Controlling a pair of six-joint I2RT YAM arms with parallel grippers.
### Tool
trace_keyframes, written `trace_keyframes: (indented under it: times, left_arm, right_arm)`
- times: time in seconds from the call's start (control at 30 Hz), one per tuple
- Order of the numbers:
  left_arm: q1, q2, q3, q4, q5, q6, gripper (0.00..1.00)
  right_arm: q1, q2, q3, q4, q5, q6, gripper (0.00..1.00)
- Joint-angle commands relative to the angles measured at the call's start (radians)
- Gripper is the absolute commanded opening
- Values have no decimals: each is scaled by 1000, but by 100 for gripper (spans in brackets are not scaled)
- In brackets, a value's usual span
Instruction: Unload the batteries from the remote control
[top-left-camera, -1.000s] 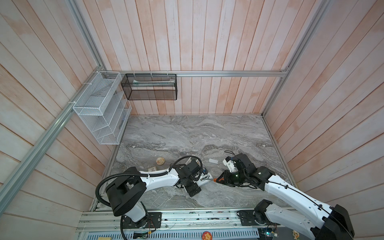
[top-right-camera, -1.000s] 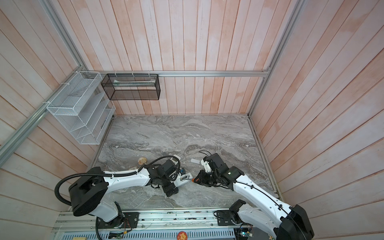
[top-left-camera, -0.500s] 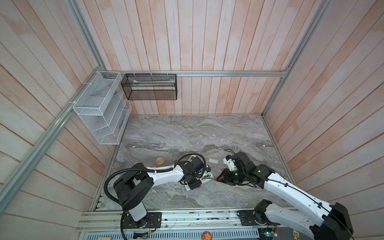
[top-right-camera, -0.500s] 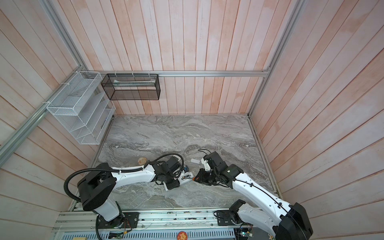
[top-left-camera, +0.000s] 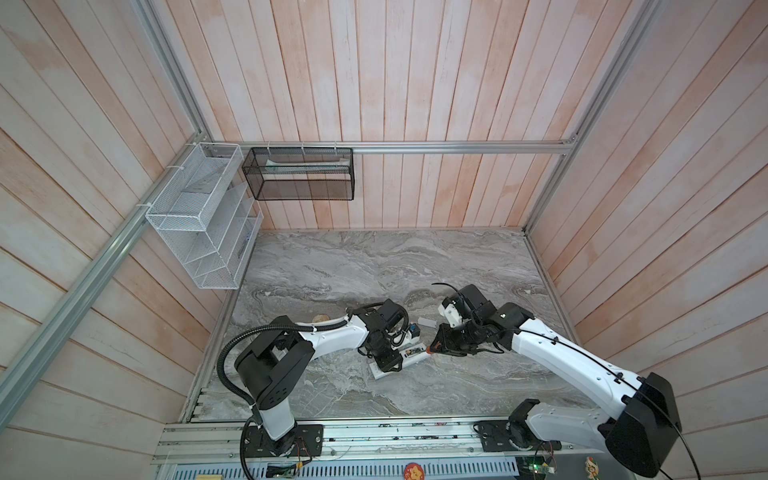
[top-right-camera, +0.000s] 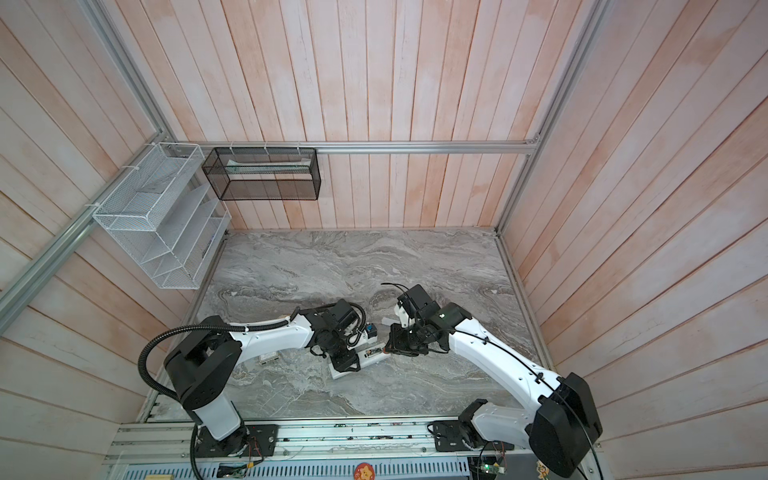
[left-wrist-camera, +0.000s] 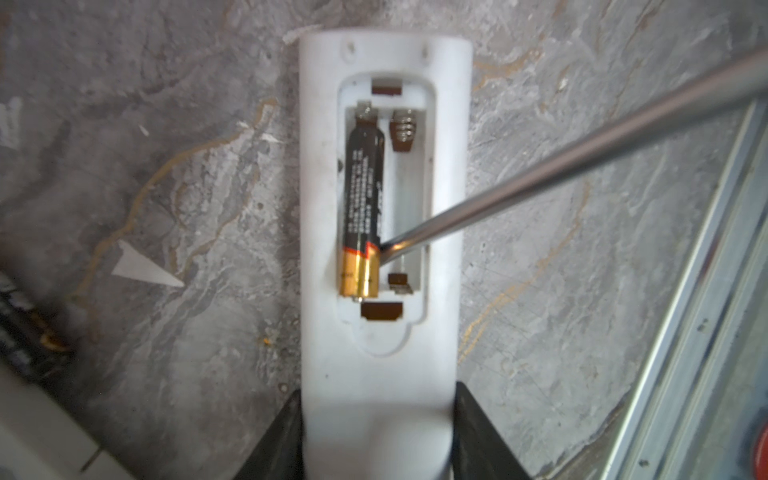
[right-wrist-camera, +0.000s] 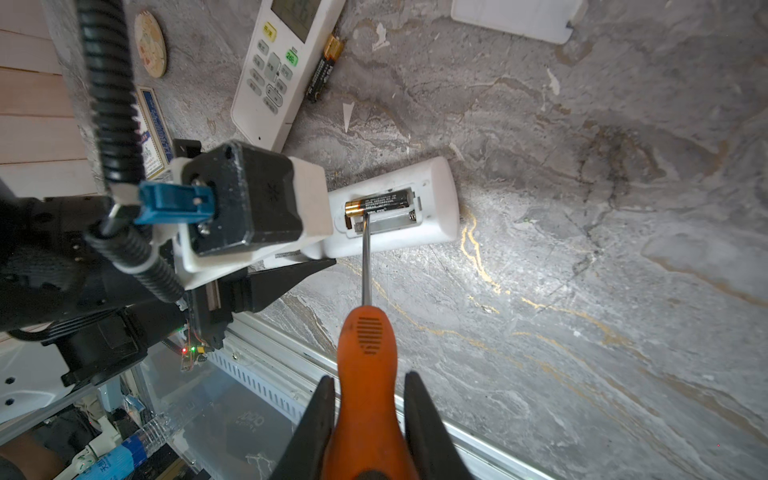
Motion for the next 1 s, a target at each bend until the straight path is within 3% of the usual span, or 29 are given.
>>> trace_keyframes:
  times: [0.0,0.77,0.97]
  left_arm:
    - [-11,73,-31,-155,78,36,31]
    - [29,230,91,-330,338,72,32]
    - [52,243,129,-373,469,68,32]
  right_arm:
    - [-14,14,43,-28,182,-23,0]
    - [-57,-3,134,-77,132,-82,0]
    - [-63,-36,128,-84,110,-68,0]
